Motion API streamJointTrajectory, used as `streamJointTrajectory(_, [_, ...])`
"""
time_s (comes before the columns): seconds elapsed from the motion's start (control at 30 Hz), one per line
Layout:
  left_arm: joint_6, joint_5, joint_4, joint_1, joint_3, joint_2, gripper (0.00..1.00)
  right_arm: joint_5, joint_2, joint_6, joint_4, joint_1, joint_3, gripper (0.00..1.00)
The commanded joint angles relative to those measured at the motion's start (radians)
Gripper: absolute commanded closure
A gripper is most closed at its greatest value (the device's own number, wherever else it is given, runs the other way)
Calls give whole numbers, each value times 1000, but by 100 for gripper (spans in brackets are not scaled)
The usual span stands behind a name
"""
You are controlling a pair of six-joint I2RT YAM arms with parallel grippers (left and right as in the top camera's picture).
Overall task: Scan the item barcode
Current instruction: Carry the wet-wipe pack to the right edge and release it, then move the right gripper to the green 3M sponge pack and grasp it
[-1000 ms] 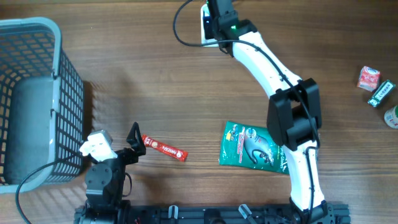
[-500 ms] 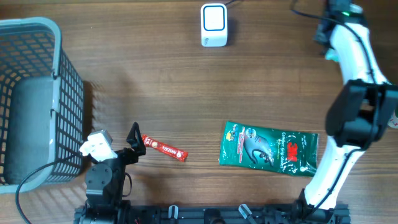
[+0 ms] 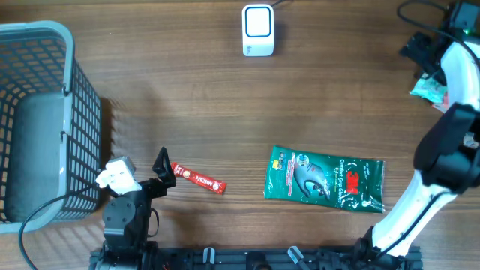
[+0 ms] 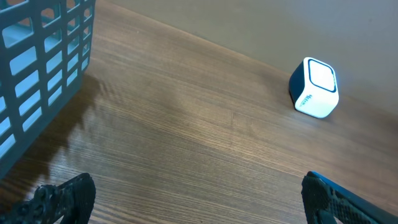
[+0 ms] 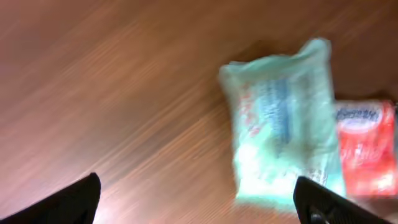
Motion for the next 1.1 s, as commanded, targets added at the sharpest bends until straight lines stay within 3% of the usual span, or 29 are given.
streamJointTrajectory(0.0, [2, 9, 6, -4, -5, -4, 0, -71, -242, 93, -74, 143, 53, 0])
streamJointTrajectory(0.13, [2, 9, 6, -4, -5, -4, 0, -221, -333, 104, -269, 321, 53, 0])
streamJointTrajectory(0.3, [2, 9, 6, -4, -5, -4, 0, -418, -330, -238, -412, 571, -81, 0])
streamJointTrajectory(0.63, [2, 9, 6, -4, -5, -4, 0, -455, -330, -252, -135, 946, -479, 2])
streamJointTrajectory(0.73, [2, 9, 6, -4, -5, -4, 0, -415, -330, -112, -229, 956, -487, 11])
streamJointTrajectory(0.83, [2, 9, 6, -4, -5, -4, 0, -57, -330, 285, -453, 957, -487, 5])
streamJointTrajectory(0.93, [2, 9, 6, -4, -5, -4, 0, 36, -330, 547, -545, 957, -512, 0])
streamJointTrajectory(1.07, [2, 9, 6, -4, -5, -4, 0, 60, -330, 638, -538, 956, -600, 0])
